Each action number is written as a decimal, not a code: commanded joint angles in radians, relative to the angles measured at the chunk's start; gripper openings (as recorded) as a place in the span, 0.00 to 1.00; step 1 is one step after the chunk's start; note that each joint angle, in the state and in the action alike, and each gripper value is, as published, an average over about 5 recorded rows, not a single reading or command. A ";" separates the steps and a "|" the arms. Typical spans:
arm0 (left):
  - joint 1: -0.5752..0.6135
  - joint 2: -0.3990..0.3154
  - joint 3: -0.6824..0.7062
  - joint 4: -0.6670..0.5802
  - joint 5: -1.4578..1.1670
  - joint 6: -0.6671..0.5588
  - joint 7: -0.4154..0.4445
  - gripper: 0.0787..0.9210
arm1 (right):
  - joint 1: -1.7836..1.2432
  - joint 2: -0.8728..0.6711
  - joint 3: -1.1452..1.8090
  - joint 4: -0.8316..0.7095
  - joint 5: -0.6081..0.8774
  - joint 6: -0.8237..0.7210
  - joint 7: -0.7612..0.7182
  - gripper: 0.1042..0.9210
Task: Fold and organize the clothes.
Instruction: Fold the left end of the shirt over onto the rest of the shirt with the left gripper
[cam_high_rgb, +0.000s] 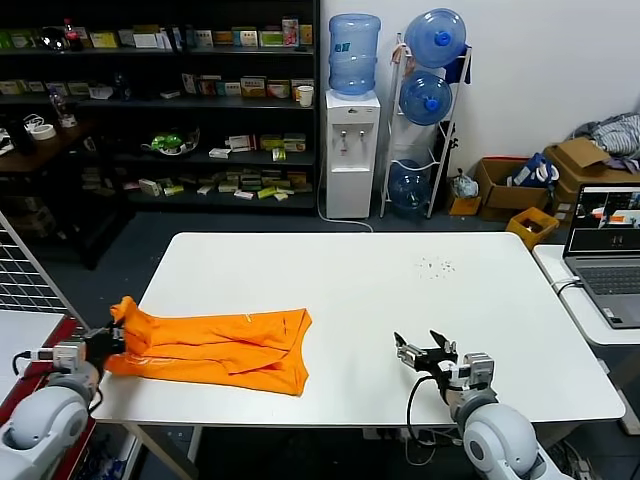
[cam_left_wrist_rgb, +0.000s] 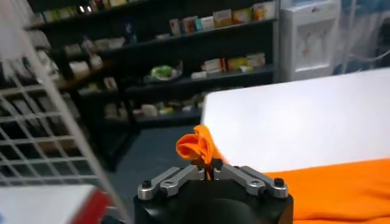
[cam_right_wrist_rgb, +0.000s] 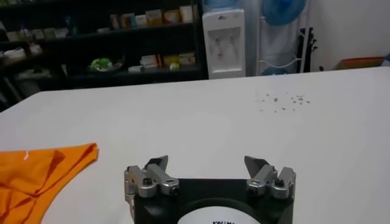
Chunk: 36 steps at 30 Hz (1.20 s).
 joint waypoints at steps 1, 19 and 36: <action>-0.154 -0.287 0.221 -0.290 -0.315 0.159 -0.263 0.06 | -0.009 0.016 0.003 0.006 -0.014 -0.009 0.011 0.88; -0.312 -0.419 0.427 -0.261 -0.290 0.173 -0.417 0.06 | -0.027 0.049 0.010 0.001 -0.038 -0.007 0.011 0.88; -0.262 -0.404 0.346 -0.273 -0.283 0.156 -0.371 0.32 | -0.023 0.046 -0.001 0.003 -0.037 -0.006 0.009 0.88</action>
